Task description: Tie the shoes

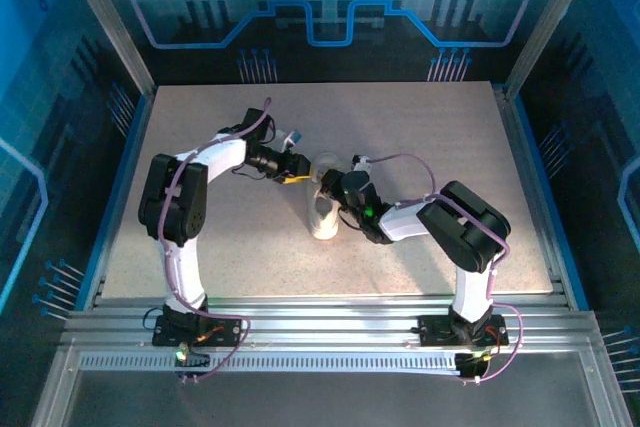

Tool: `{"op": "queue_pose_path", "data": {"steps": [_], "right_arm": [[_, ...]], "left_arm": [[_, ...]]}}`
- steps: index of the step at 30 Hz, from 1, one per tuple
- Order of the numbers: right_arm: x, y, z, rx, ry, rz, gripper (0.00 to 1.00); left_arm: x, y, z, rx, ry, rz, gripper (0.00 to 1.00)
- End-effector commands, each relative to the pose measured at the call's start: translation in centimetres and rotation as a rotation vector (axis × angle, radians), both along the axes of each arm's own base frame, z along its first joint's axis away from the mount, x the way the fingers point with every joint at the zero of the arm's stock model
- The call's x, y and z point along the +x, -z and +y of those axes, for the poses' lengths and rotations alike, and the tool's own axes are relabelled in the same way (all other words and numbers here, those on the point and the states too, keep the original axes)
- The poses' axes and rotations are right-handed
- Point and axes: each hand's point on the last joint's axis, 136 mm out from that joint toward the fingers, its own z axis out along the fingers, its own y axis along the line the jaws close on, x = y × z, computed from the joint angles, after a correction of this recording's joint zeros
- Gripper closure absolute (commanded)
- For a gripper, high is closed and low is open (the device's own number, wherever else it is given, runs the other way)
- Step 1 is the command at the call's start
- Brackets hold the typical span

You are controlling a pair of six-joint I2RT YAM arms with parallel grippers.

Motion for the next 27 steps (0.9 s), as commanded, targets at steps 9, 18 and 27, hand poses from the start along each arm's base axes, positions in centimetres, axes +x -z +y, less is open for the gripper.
{"op": "queue_pose_path", "data": {"steps": [9,18,27], "right_arm": [[0.7,0.2,0.0,0.011,0.015,0.005,1.0],[0.8,-2.1,-1.0,-0.024,-0.081,-0.065,0.74],[-1.2,-3.7,-7.0,-0.307,-0.29,0.057,0.42]], "left_arm": [[-0.6,1.6,-2.0,0.003,0.045,0.069,0.55],[-0.2,0.9,-0.7,0.042,0.033,0.049,0.9],[0.2,0.5,1.1,0.079,0.014,0.019,1.0]]}}
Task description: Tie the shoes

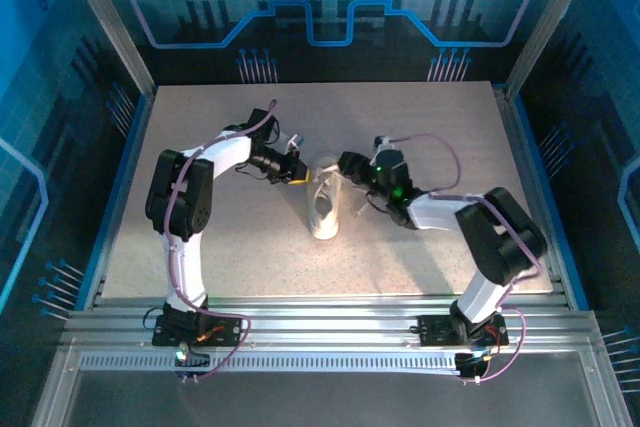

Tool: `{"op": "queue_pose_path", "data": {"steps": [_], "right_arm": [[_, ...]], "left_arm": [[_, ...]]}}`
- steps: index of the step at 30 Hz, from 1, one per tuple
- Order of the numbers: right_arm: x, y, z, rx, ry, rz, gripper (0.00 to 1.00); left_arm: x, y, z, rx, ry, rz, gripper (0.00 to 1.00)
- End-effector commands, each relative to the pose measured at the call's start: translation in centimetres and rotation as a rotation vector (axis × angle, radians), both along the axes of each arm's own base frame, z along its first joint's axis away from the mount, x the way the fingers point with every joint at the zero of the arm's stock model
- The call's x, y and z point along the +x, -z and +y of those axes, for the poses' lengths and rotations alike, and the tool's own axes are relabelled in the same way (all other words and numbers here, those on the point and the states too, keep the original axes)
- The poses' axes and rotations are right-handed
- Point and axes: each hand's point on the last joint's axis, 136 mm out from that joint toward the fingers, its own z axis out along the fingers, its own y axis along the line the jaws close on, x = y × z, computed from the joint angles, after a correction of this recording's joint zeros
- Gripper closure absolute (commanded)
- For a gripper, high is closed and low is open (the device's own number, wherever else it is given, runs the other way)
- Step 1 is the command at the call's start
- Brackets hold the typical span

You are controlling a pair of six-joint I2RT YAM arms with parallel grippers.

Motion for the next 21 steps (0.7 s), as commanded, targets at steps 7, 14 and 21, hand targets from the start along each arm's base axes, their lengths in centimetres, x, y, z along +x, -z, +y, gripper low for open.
{"op": "queue_pose_path", "data": {"steps": [7,14,21], "right_arm": [[-4.9,5.1,-5.6,-0.53,-0.226,0.355,0.36],[-5.6,9.9,-5.5,-0.587,-0.282,0.51,0.34],[-6.1,12.7,-5.0,-0.772,-0.34,0.604,0.42]], "left_arm": [[0.4,-1.5,1.6,0.04,-0.012,-0.053,1.0],[-0.1,-1.8,1.8,0.05,-0.009,-0.055,1.0],[-0.4,-2.5,2.5,0.057,-0.019,-0.065,1.0]]}}
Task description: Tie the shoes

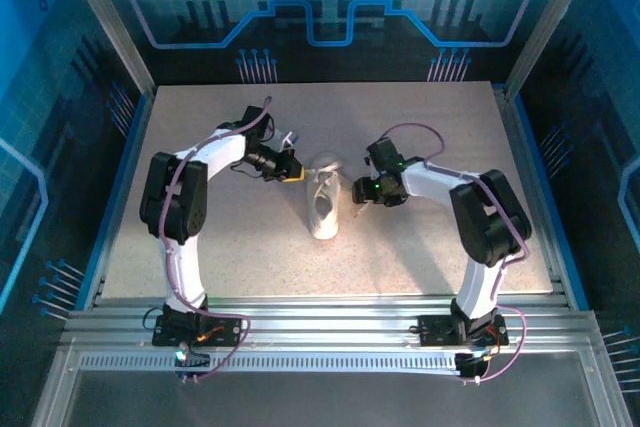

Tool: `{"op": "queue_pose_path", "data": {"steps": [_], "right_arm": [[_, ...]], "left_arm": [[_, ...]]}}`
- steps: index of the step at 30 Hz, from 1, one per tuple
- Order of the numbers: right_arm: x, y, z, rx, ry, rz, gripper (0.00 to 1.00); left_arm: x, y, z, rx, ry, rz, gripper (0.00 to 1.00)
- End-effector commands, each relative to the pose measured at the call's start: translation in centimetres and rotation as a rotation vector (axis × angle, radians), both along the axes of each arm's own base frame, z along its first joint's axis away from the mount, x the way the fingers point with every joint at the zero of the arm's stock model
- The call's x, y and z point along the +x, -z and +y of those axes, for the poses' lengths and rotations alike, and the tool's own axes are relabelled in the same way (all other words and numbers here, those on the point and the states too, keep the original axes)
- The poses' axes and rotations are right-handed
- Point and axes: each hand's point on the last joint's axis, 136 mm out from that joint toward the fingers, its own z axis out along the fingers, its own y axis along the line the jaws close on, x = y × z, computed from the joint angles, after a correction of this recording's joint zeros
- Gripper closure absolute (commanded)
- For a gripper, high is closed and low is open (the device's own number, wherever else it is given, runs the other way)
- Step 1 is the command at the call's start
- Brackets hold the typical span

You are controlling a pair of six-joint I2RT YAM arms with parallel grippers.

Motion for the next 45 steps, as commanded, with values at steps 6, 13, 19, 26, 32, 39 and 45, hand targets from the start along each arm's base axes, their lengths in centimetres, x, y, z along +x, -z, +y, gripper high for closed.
{"op": "queue_pose_path", "data": {"steps": [6,13,19,26,32,39,45], "right_arm": [[-2.0,2.4,-1.5,-0.168,-0.025,0.12,0.9],[-1.6,-2.4,-4.9,-0.132,0.085,-0.02,1.0],[-2.2,-6.2,-7.1,-0.088,0.158,-0.1,1.0],[-3.2,-9.1,-8.3,-0.071,0.175,-0.147,1.0],[-4.1,-10.5,-11.3,-0.075,0.257,-0.169,1.0],[-4.8,-9.3,-14.0,-0.073,0.31,-0.121,1.0],[-6.2,-7.7,-14.8,-0.075,0.326,-0.058,1.0]], "left_arm": [[-0.9,-3.0,2.6,0.017,-0.025,-0.054,1.0],[-2.7,-5.4,8.5,0.06,-0.136,-0.092,1.0],[-5.0,-4.9,15.5,0.222,-0.304,-0.028,1.0],[-7.3,-4.8,20.0,0.32,-0.389,-0.014,1.0],[-7.9,-4.6,21.6,0.372,-0.429,-0.023,1.0],[-8.5,-4.0,22.5,0.422,-0.437,-0.001,1.0],[-9.6,-2.8,24.0,0.447,-0.477,0.041,1.0]]}}
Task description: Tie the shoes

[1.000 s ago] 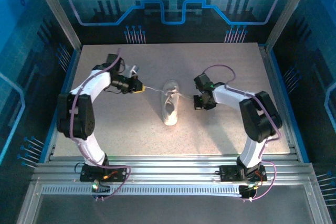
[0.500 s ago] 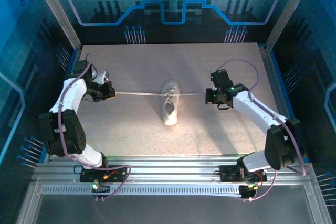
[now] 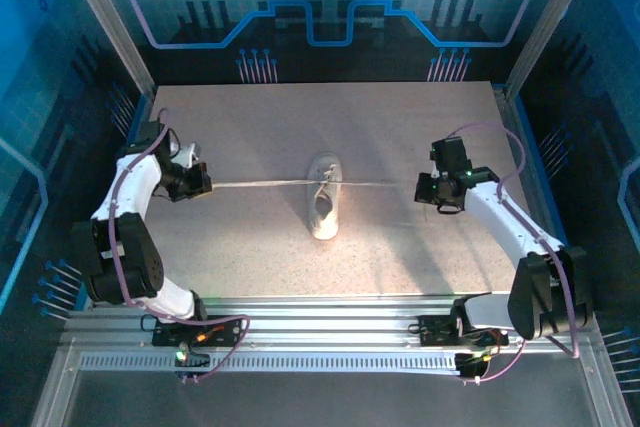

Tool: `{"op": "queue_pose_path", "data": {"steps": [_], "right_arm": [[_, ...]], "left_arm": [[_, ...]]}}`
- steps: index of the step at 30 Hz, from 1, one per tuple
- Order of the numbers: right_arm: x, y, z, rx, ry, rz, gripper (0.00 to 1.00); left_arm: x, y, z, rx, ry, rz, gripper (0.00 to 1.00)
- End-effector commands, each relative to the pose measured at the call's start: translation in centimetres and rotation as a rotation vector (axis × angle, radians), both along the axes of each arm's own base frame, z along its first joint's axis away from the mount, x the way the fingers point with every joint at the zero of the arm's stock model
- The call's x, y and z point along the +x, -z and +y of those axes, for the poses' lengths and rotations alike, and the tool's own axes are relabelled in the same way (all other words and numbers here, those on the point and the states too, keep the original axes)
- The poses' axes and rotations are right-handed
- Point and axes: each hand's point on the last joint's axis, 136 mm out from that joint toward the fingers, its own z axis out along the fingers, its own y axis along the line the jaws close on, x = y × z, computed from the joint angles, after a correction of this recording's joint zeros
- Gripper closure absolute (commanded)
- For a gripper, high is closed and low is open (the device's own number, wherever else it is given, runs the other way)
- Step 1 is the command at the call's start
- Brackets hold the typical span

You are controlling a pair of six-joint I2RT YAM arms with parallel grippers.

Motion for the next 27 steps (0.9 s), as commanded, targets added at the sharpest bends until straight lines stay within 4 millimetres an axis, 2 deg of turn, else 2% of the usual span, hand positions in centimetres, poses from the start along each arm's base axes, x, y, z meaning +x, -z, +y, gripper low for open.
{"op": "queue_pose_path", "data": {"steps": [1,2,3,8,15,27], "right_arm": [[-1.6,1.1,-1.4,-0.024,0.022,0.063,1.0],[-1.7,1.2,-1.7,-0.029,0.028,0.069,1.0],[-2.5,2.2,-2.0,-0.034,0.035,0.103,1.0],[-3.2,3.5,-2.6,0.002,0.057,0.147,1.0],[-3.6,3.7,-3.9,0.01,0.091,0.161,1.0],[-4.4,5.0,-4.0,0.031,0.085,0.213,1.0]], "left_arm": [[-1.7,0.8,1.7,0.052,-0.039,0.046,1.0],[-2.0,1.0,1.8,0.054,-0.04,0.054,1.0],[-2.2,1.3,1.8,0.054,-0.04,0.062,1.0],[-3.2,2.2,2.5,0.086,-0.054,0.086,1.0],[-3.4,1.8,3.3,0.113,-0.071,0.076,1.0],[-4.1,1.6,5.0,0.161,-0.109,0.081,1.0]]}}
